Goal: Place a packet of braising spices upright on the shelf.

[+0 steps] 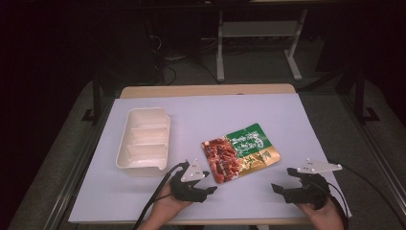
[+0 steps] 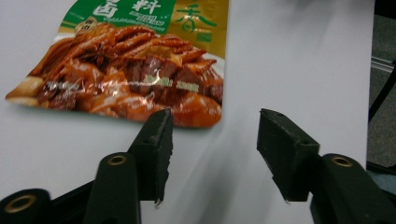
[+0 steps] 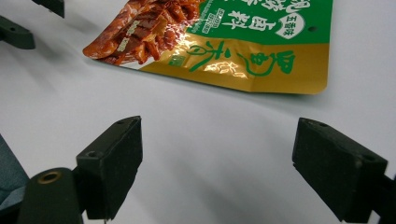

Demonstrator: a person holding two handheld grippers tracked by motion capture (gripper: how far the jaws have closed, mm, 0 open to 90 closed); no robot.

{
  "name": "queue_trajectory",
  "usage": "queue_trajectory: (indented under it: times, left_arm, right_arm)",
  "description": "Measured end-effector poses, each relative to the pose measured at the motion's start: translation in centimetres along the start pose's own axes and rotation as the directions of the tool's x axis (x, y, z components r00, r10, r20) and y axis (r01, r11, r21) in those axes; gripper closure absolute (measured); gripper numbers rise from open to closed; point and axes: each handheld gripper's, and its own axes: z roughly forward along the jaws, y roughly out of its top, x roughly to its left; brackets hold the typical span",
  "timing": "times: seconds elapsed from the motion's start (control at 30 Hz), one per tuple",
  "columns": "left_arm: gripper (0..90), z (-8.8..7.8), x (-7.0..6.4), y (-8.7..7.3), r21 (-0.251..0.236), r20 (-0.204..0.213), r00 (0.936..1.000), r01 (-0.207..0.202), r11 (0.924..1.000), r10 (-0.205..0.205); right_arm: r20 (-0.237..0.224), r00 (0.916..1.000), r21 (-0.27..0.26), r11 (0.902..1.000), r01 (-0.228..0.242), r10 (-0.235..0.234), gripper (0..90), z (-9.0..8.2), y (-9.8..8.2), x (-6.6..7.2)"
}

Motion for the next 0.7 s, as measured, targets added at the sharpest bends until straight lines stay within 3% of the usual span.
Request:
queue_trajectory:
  times: [0.17,0.23,0.43,0.5,0.57,0.63,0.7]
  left_arm:
    - [60.4,0.9,0.5,1.1,0.013,-0.015,0.9998,-0.009,0.9999,0.009]
    - [67.4,1.7,0.9,1.9,0.039,-0.027,0.9992,-0.027,0.9989,0.028]
    - [88.2,3.0,1.9,2.8,0.084,-0.039,0.9987,-0.030,0.9960,0.034]
    - [89.7,3.5,2.4,3.0,0.105,-0.048,0.9986,-0.018,0.9943,0.023]
    - [89.7,4.4,3.1,3.3,0.157,-0.064,0.9979,-0.003,0.9876,0.014]
    - [89.8,4.7,3.3,3.3,0.165,-0.070,0.9975,-0.001,0.9863,0.013]
    - [89.8,5.2,3.6,3.3,0.164,-0.079,0.9967,0.030,0.9859,-0.017]
  right_arm:
    - [-0.004,0.9999,0.010,0.9999,-0.012,0.012,15.7,0.3,0.8,-0.4]
    - [-0.006,0.9999,0.010,0.9999,-0.011,0.011,15.6,0.4,1.3,-0.5]
    - [0.010,0.9997,0.021,0.9995,-0.021,0.021,15.6,0.9,2.7,-0.9]
    - [0.020,0.9996,0.024,0.9995,-0.021,0.021,15.6,1.1,3.3,-1.4]
    - [0.027,0.9988,0.032,0.9986,-0.041,0.041,15.7,1.7,4.3,-2.2]
    - [0.031,0.9982,0.043,0.9977,-0.052,0.051,15.9,2.3,5.0,-2.7]
    - [0.028,0.9974,0.049,0.9965,-0.068,0.066,16.4,3.0,5.6,-3.2]
